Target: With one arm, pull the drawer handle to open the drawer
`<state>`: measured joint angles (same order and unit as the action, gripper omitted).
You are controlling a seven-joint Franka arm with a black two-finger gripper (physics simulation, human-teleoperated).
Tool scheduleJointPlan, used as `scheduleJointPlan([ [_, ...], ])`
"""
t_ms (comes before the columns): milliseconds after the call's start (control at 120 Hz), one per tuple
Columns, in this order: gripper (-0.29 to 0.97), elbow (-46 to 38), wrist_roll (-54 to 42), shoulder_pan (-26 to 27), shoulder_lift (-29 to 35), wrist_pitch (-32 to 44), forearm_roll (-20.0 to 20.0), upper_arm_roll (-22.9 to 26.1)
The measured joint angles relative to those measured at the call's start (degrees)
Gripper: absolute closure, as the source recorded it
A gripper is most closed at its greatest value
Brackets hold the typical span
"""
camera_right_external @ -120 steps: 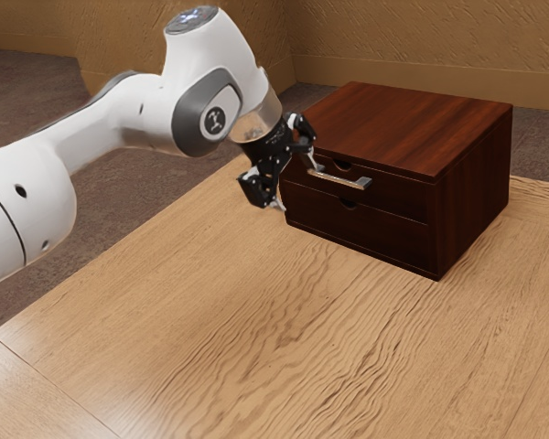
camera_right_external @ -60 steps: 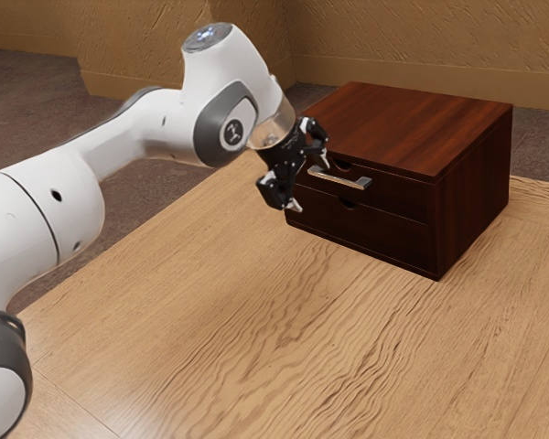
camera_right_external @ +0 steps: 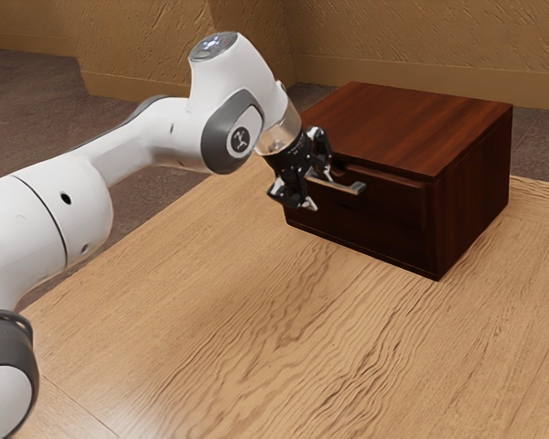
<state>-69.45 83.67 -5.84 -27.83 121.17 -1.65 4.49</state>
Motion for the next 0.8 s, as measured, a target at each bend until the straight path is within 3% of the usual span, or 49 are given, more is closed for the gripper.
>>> scheduleJointPlan([
  [275,0.52,-3.6,0.0,0.1,2.1,0.8,-0.1,-0.2],
  [800,0.55,-16.8,0.0,0.0,11.7,5.1,0.0,-0.5],
])
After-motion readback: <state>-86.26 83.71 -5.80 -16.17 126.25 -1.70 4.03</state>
